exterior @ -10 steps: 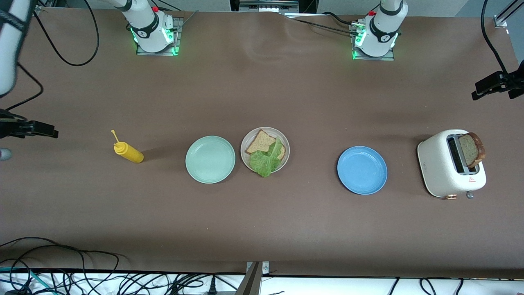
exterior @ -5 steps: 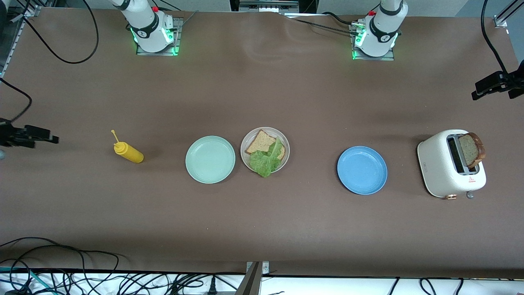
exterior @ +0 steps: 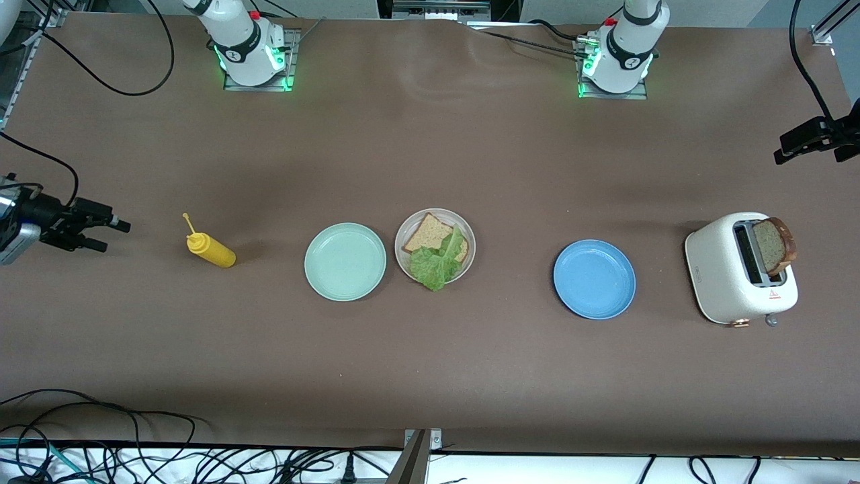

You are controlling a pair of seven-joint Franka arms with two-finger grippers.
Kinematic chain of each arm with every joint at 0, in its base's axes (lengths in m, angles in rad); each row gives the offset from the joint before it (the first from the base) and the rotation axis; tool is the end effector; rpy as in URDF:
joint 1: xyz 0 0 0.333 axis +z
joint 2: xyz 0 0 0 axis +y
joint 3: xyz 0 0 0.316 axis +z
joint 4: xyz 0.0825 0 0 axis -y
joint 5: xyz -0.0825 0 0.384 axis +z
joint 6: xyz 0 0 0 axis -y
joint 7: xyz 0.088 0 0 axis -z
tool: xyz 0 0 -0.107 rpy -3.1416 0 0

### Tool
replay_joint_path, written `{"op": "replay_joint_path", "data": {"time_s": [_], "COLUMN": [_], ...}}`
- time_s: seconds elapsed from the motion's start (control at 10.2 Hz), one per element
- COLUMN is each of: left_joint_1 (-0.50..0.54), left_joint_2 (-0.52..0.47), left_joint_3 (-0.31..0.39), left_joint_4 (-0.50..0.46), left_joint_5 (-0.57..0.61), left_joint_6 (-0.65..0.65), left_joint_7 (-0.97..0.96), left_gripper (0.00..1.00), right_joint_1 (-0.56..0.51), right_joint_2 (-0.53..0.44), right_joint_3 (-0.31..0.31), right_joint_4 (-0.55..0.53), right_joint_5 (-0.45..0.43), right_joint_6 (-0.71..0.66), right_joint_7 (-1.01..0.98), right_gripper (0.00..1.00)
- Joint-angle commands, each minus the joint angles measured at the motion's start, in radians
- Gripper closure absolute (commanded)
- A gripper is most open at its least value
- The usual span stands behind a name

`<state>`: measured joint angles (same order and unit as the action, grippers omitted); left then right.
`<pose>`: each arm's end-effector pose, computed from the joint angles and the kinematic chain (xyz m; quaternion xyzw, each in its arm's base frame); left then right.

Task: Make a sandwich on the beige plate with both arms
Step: 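Move the right gripper back toward the yellow squeeze bottle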

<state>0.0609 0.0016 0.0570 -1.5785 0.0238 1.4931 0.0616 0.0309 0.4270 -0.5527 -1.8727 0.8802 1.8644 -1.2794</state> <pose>0.5420 0.0669 0.6136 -0.9986 -0.0285 0.0444 0.0080 0.5592 -0.2311 0.3011 -0.9354 -0.1614 -0.1204 0.2906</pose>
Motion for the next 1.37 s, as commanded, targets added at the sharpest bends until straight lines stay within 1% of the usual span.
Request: {"op": "replay_joint_path", "data": {"time_s": [0.0,0.1,0.2,0.29,0.49,0.68,0.78,0.88,0.98,1.08,1.27], "left_joint_1": [0.004,0.002,0.004,0.002,0.004,0.004,0.004,0.004,0.004,0.004,0.004], "left_joint_2": [0.009,0.009,0.009,0.009,0.009,0.009,0.009,0.009,0.009,0.009,0.009], "left_joint_3": [-0.005,-0.005,-0.005,-0.005,-0.005,-0.005,-0.005,-0.005,-0.005,-0.003,-0.003], "left_joint_4": [0.026,0.026,0.026,0.026,0.026,0.026,0.026,0.026,0.026,0.026,0.026], "left_joint_5": [0.024,0.024,0.024,0.025,0.024,0.024,0.024,0.024,0.024,0.024,0.024], "left_joint_6": [-0.019,-0.019,-0.019,-0.019,-0.019,-0.019,-0.019,-0.019,-0.019,-0.019,-0.019], "left_joint_7": [0.000,0.000,0.000,0.000,0.000,0.000,0.000,0.000,0.000,0.000,0.000], "left_gripper": [0.00,0.00,0.00,0.00,0.00,0.00,0.00,0.00,0.00,0.00,0.00], "right_joint_1": [-0.081,-0.109,-0.147,-0.182,-0.198,-0.224,-0.226,-0.239,-0.244,-0.244,-0.246], "right_joint_2": [-0.004,0.010,0.042,0.076,0.140,0.196,0.206,0.214,0.214,0.216,0.233], "right_joint_3": [0.084,0.105,0.150,0.189,0.198,0.230,0.232,0.256,0.264,0.264,0.264], "right_joint_4": [-0.072,-0.077,-0.077,-0.079,-0.077,-0.077,-0.077,-0.077,-0.077,-0.079,-0.083], "right_joint_5": [0.124,0.143,0.190,0.256,0.313,0.402,0.408,0.410,0.424,0.437,0.437], "right_joint_6": [0.013,0.013,0.012,0.006,0.004,-0.034,-0.039,-0.054,-0.077,-0.114,-0.174], "right_joint_7": [-0.206,-0.253,-0.315,-0.398,-0.513,-0.641,-0.665,-0.685,-0.728,-0.786,-0.888], "right_gripper": [0.00,0.00,0.00,0.00,0.00,0.00,0.00,0.00,0.00,0.00,0.00]}}
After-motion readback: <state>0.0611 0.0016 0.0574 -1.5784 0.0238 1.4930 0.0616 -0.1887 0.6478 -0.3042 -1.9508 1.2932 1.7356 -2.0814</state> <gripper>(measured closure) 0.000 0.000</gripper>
